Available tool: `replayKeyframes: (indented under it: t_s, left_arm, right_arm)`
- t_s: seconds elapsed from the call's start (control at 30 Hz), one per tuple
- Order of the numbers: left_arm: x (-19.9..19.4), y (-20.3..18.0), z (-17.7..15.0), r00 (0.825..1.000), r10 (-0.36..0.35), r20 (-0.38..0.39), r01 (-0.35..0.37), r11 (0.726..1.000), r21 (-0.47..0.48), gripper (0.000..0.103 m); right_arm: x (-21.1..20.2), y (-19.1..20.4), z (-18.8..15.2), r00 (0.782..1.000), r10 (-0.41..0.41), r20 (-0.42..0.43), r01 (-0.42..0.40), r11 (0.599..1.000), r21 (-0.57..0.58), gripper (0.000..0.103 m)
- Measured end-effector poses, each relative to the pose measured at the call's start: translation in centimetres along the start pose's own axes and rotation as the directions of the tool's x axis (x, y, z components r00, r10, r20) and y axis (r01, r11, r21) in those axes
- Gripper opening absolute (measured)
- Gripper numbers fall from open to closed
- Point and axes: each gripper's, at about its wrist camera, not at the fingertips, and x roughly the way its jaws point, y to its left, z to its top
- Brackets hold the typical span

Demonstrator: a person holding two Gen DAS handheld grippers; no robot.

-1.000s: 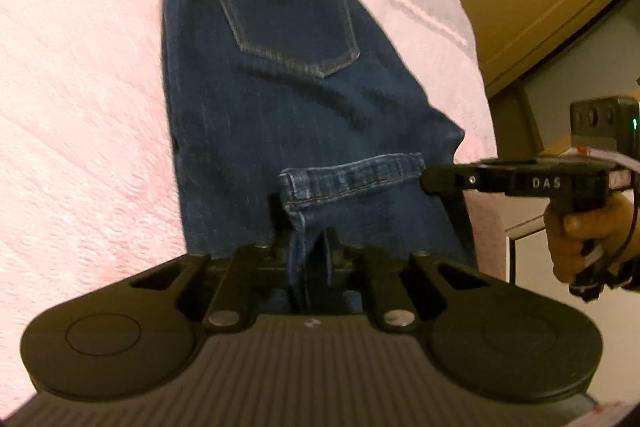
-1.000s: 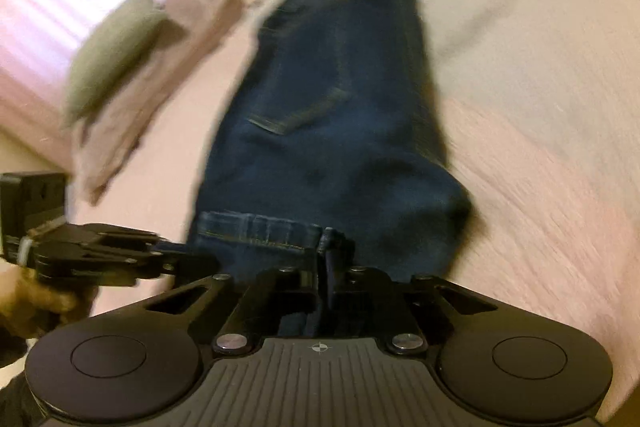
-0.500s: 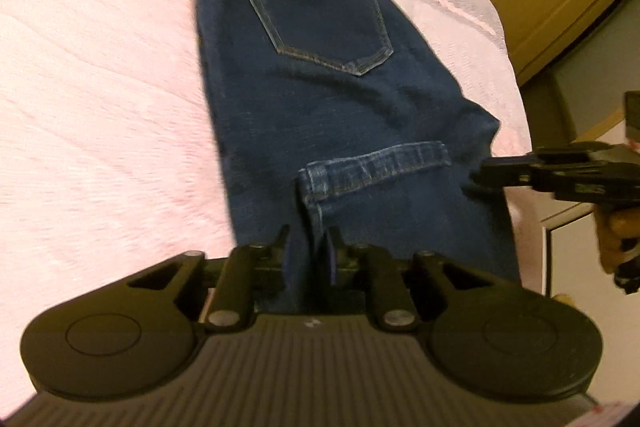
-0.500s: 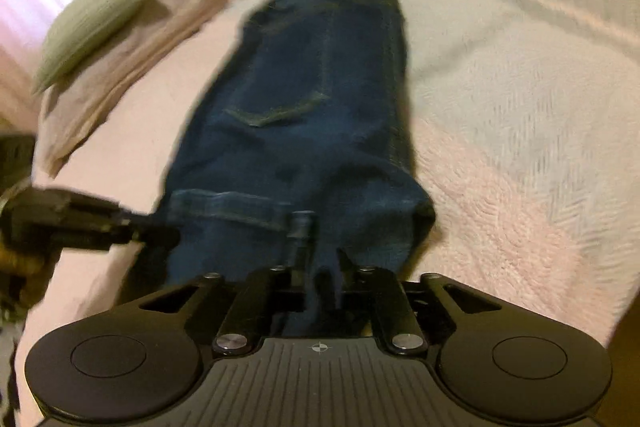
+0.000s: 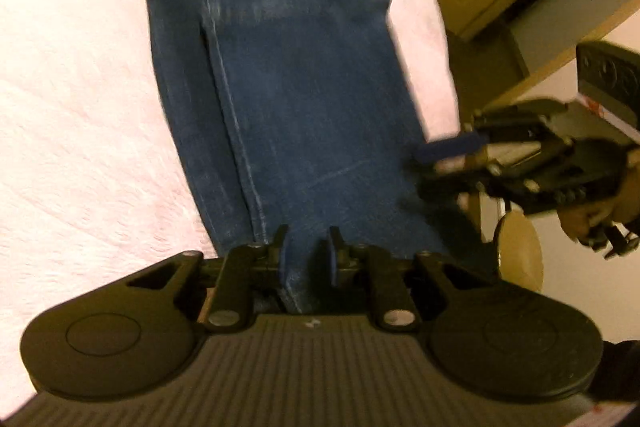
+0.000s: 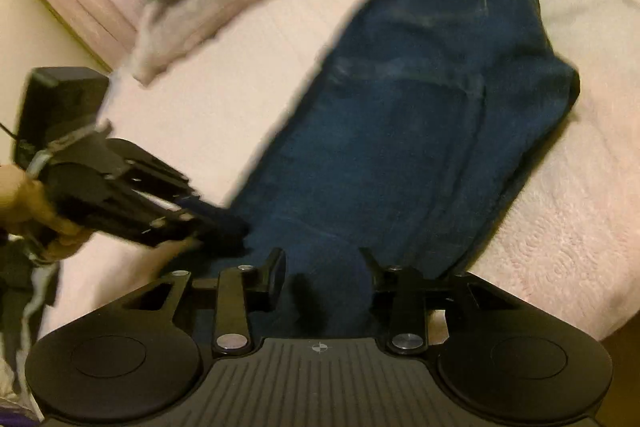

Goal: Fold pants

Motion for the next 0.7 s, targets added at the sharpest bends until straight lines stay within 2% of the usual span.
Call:
replayKeyframes:
  t_s: [0.07,0.1,0.17,0.27,0.33,0.37,0.4,0.43,0.5,0.57,0.6,0.63,0.7]
  left_arm:
    - [-1.4,-1.1,-1.1,1.000,-0.021,0.000,0.021,1.000,0.002,0.014]
    - [-1.2,-1.5,-2.0,1.000,-0.015,-0.025,0.015,1.000,0.013,0.013]
    - [0.3,-1.4,-4.1,0.997,0.013,-0.080,-0.010,0.999,0.036,0.017]
    - [1.0,-0.9,-5.3,0.997,0.015,-0.070,-0.014,1.000,0.018,0.016]
    - [0.1,-1.7,-4.9,0.997,0.041,-0.067,-0.039,0.999,0.036,0.016]
    - [-0.6,-2.4,-4.9,0.997,0.062,-0.056,-0.058,0.996,0.070,0.016]
    - [-1.5,-3.1,-5.2,0.996,0.083,-0.045,-0.077,0.991,0.111,0.017]
    - [-2.1,-3.7,-5.4,0.994,0.099,-0.038,-0.092,0.984,0.153,0.021]
    - [-3.2,-5.2,-6.2,0.990,0.142,-0.018,-0.132,0.959,0.251,0.031]
    - [-3.2,-6.8,-7.0,0.987,0.157,-0.018,-0.141,0.927,0.348,0.038]
    - [-2.8,-7.6,-7.5,0.984,0.177,-0.015,-0.155,0.898,0.412,0.041]
    - [-2.3,-8.5,-8.1,0.980,0.200,-0.004,-0.172,0.853,0.492,0.044]
    - [-1.3,-8.9,-9.3,0.974,0.225,0.011,-0.187,0.778,0.600,0.044]
  right_arm:
    - [-0.2,1.5,-1.2,0.999,0.034,-0.027,-0.034,0.999,-0.020,0.035]
    - [0.2,1.9,-2.2,0.998,0.034,-0.061,-0.036,0.999,-0.032,0.035]
    - [1.8,1.5,-4.3,0.992,-0.001,-0.127,-0.002,1.000,-0.021,0.035]
    - [1.6,0.9,-5.4,0.991,-0.015,-0.130,0.017,1.000,0.018,0.035]
    - [0.2,2.3,-5.1,0.990,-0.056,-0.126,0.054,0.998,-0.020,0.037]
    - [-0.6,3.2,-5.1,0.990,-0.078,-0.119,0.070,0.995,-0.071,0.046]
    - [-1.3,4.2,-5.4,0.989,-0.101,-0.109,0.085,0.987,-0.139,0.060]
    - [-1.9,5.0,-5.8,0.987,-0.128,-0.100,0.104,0.971,-0.216,0.065]
    - [-2.0,7.2,-6.9,0.979,-0.179,-0.093,0.130,0.911,-0.391,0.068]
    - [-0.9,8.5,-9.1,0.965,-0.240,-0.104,0.144,0.820,-0.553,0.068]
    - [0.0,9.1,-10.0,0.958,-0.266,-0.105,0.143,0.764,-0.629,0.068]
    - [0.9,9.6,-11.2,0.949,-0.303,-0.089,0.156,0.694,-0.703,0.067]
    - [2.9,10.2,-13.2,0.931,-0.360,-0.062,0.156,0.547,-0.822,0.053]
